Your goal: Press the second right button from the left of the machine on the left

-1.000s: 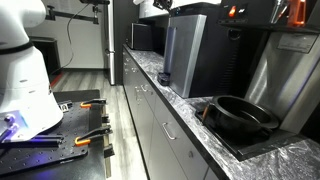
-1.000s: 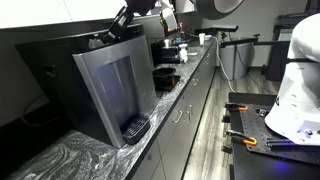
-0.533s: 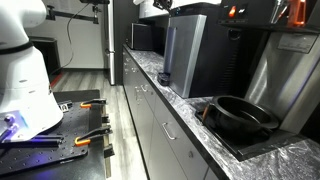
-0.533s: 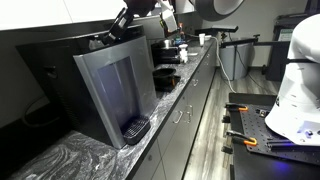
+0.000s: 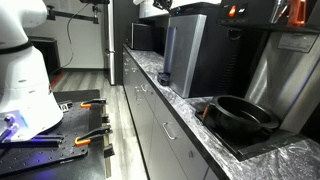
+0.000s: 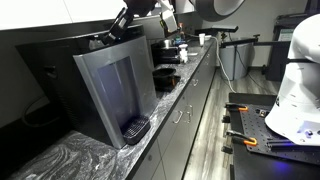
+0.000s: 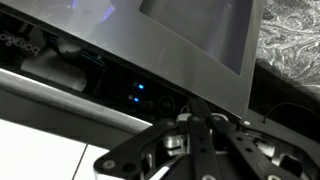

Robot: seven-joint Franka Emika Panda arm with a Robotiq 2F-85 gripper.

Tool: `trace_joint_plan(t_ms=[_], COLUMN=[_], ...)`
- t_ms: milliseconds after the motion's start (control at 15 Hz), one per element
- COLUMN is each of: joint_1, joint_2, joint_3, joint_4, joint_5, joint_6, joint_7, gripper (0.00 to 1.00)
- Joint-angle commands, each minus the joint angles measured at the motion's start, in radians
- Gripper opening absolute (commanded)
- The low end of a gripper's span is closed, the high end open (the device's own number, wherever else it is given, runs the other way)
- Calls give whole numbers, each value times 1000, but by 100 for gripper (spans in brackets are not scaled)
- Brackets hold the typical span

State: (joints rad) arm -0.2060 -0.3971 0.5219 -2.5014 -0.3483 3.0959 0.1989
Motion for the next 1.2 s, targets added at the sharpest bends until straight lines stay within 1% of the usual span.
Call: trace_joint_plan(t_ms=[0,267,467,600,733,867,933,1133], joint_1=[-44,-45,-1,53,124,211,261,342], joint_2=[10,4,19,29,36,38,27,-22], joint_3=[21,27,4,-24,-59,-105,-137,-191], joint_4=[46,44,39,33,28,19,4,-14], joint_5=[-28,-24,-5,14,35,74,102,156], joint_6=[19,12,0,-14,-41,-89,-123,-280], joint_7=[-7,-10,-25,-39,-55,-80,-103,-131], gripper=[0,0,0,0,0,0,0,0])
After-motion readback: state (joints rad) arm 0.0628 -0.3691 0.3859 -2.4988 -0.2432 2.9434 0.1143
